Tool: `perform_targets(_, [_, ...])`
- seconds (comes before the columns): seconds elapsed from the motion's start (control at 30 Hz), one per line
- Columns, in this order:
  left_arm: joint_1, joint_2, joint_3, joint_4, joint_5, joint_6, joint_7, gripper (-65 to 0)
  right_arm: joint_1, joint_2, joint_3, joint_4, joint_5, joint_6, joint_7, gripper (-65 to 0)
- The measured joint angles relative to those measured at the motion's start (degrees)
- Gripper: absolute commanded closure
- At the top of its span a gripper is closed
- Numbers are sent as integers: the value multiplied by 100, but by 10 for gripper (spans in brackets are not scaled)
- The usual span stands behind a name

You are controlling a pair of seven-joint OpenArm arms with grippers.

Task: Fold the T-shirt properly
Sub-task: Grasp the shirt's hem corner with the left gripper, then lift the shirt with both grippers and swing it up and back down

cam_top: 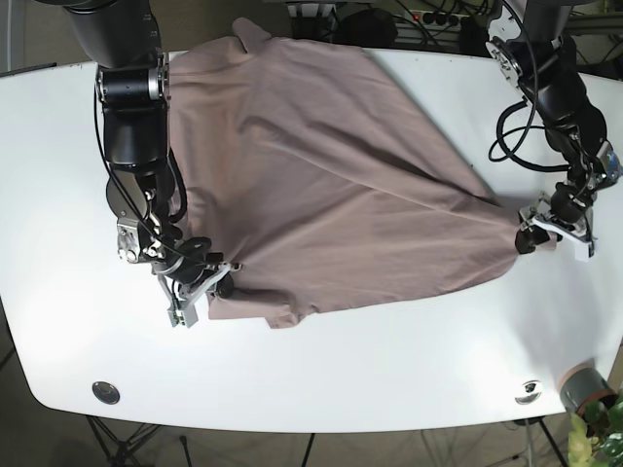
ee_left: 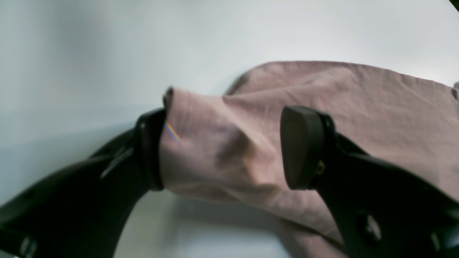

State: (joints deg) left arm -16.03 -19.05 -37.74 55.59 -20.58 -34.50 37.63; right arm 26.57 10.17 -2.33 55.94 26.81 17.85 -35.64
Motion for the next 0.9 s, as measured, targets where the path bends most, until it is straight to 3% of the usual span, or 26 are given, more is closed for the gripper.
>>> perform_targets(0.33, [-125,-17,-7,-391,0,17,-52,-418,0,-13,0,0,2,0,2,-22])
perform_targets(0.4, [-98,-17,-7,-398,0,17,-28,-367,4,-15,0,0,2,0,2,-22])
perform_targets(0.47, [-103,-22,-9,-400,0,20,-24,-265,2,-17,0,0,4,0,2,-22])
perform_targets(0.53, [-118,-22,-7,-400,-4,20,-24,-124,2,-17,0,0,2,0,2,-22])
perform_targets(0.63, [-127,-17,-7,-400,-2,17,-87,-13,2,-13,0,0,4,0,2,-22])
perform_targets(0.9, [-105,33,-37,457,-2,-4,-76,-1,-208,33,105,564,26,39,-22,-22])
